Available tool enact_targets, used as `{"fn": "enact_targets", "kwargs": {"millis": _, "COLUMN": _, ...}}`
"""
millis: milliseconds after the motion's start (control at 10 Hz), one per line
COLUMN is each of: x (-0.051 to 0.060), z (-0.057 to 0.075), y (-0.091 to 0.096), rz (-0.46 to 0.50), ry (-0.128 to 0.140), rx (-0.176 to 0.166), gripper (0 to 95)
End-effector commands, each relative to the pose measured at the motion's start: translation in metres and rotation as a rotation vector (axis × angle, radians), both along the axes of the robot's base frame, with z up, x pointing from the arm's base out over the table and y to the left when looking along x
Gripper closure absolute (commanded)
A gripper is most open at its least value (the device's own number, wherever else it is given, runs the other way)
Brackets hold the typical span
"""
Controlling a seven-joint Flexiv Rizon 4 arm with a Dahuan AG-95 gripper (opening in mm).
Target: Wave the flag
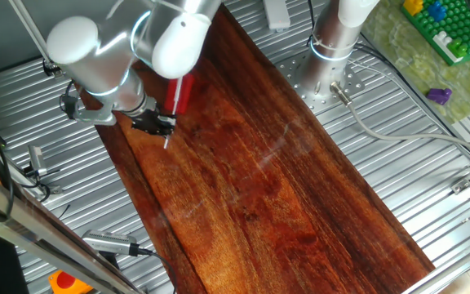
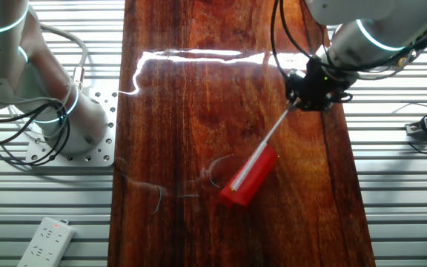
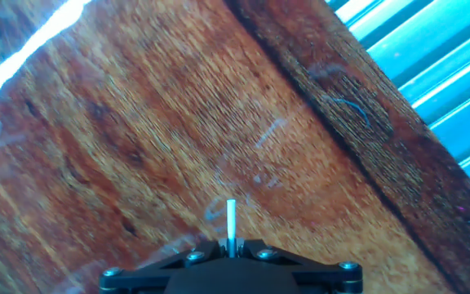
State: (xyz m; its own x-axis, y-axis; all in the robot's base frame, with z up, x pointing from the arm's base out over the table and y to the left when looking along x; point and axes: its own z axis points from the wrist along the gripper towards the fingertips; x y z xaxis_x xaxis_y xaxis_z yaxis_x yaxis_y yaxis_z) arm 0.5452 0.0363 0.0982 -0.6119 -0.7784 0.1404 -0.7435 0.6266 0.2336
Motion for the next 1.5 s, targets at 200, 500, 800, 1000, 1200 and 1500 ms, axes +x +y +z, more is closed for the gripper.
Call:
{"fn": "enact_targets", "kwargs": {"millis": 200, "x": -0.002, "z": 0.017, "y": 0.046, "rz": -0.156, "ry": 0.035, "rx": -0.034, "gripper": 95.0}}
{"fn": "enact_targets", "kwargs": {"millis": 500, "x": -0.008, "z": 0.025, "y": 0.073, "rz": -0.357, "ry": 0.084, "rx": -0.007, "gripper": 95.0}}
{"fn": "enact_targets", "kwargs": {"millis": 800, "x": -0.012, "z": 0.028, "y": 0.092, "rz": -0.495, "ry": 0.113, "rx": 0.010, "gripper": 95.0}}
{"fn": "enact_targets", "kwargs": {"millis": 1000, "x": -0.014, "z": 0.027, "y": 0.105, "rz": -0.546, "ry": 0.119, "rx": 0.009, "gripper": 95.0}}
{"fn": "enact_targets", "kwargs": {"millis": 1200, "x": -0.016, "z": 0.026, "y": 0.117, "rz": -0.581, "ry": 0.121, "rx": 0.001, "gripper": 95.0}}
{"fn": "enact_targets", "kwargs": {"millis": 1500, "x": -0.018, "z": 0.024, "y": 0.129, "rz": -0.623, "ry": 0.121, "rx": -0.019, "gripper": 95.0}}
